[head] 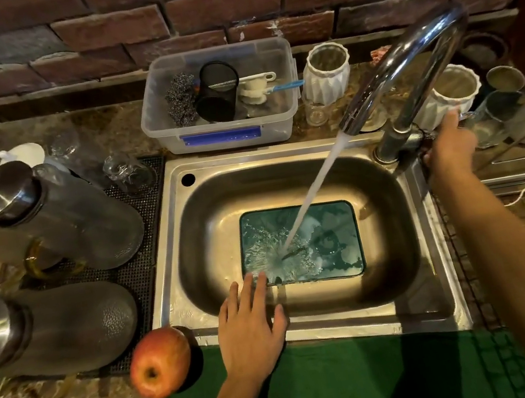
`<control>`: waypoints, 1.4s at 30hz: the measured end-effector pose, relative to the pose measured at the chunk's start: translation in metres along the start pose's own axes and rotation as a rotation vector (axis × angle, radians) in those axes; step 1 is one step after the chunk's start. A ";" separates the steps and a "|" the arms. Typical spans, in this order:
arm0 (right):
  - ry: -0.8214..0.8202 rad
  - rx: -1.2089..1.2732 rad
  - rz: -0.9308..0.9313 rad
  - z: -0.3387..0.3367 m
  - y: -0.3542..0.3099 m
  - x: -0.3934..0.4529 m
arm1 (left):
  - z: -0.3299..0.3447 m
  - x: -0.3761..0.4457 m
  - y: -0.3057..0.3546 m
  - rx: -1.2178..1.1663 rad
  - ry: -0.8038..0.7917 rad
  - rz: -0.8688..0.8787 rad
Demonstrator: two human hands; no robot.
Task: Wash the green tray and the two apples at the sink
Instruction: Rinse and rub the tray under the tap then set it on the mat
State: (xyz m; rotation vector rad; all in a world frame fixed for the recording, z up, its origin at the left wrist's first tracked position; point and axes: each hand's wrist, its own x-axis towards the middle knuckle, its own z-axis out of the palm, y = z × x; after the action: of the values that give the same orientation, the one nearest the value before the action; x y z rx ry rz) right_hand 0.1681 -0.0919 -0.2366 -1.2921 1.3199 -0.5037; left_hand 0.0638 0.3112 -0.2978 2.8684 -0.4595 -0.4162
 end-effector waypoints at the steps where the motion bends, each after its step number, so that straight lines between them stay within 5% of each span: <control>1: 0.031 0.021 -0.040 0.002 0.008 -0.008 | -0.002 0.005 0.001 -0.078 0.005 -0.042; 5: 0.005 -0.096 -0.097 0.009 0.061 -0.045 | -0.013 0.049 -0.003 -0.605 0.002 -0.301; 12: -0.400 -0.422 0.187 0.018 0.142 -0.062 | -0.005 0.127 -0.018 -0.822 -0.196 -0.666; 25: -0.438 -0.250 0.522 0.022 0.167 -0.053 | 0.009 0.144 -0.016 -1.085 -0.253 -0.886; 32: -0.489 -0.263 0.602 0.023 0.168 -0.065 | 0.001 0.137 -0.013 -1.180 -0.069 -0.964; 42: -0.558 -0.118 0.586 0.028 0.151 -0.094 | -0.035 0.137 -0.019 -1.314 0.133 -0.803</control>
State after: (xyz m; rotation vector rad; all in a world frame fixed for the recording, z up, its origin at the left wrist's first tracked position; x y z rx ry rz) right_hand 0.1110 0.0458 -0.3374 -0.9692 1.1770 0.3297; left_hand 0.2045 0.2893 -0.3028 1.6159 0.7647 -0.3985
